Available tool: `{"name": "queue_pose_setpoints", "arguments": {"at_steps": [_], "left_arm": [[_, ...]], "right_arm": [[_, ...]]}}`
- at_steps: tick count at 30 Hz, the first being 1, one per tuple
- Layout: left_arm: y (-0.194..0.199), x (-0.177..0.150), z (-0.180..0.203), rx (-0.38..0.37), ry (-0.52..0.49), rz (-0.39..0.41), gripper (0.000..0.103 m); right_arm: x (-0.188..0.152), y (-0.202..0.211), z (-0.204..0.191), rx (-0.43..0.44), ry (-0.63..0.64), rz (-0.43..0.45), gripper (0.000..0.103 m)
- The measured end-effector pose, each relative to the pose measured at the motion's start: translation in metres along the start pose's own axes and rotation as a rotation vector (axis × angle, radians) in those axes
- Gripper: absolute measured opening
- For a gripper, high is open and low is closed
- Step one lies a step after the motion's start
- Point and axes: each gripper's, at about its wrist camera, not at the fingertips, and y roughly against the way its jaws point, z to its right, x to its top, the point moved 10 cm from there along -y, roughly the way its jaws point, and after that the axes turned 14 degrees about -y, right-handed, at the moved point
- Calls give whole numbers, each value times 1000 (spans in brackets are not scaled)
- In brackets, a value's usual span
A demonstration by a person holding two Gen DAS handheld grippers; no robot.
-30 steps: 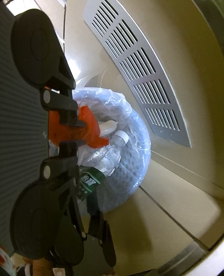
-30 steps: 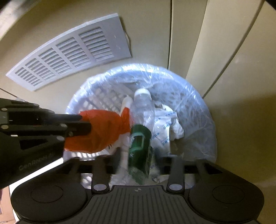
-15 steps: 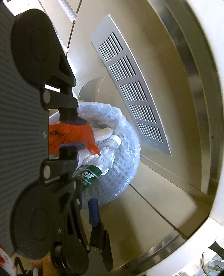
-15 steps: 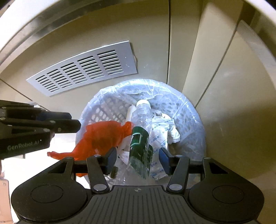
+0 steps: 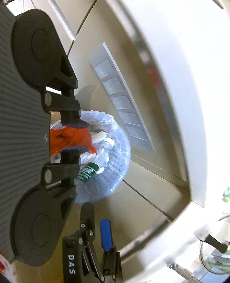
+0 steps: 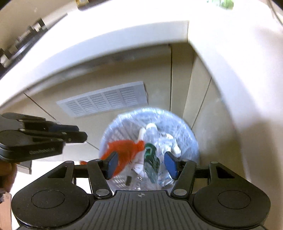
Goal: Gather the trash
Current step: 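Raise both tools back toward the counter and the green wrapper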
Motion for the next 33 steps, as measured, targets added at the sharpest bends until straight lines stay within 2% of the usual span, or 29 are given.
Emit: {"name": "queue_pose_setpoints", "arguments": {"at_steps": [7,13,18,22,24,33], "left_arm": [[41,26,10,8,-47,79,28],[71,59,21,4,-104,171,34],[88,89,31,-5,-147,236,49],[94,109,39,-6,-183,259,56],[95,117,46,-7,-198,268,64],[88,150,64,-11,-258,280,72]], "right_arm": [[20,58,-21,52,35,119,62],[45,106,-20,59,6,238,65],[65,137,-6,41,-59,332,73],[76,160,15,20,-112,391,76],[81,170,28,6,-142,415,78],[92,190,71,-48,-225,464,82]]}}
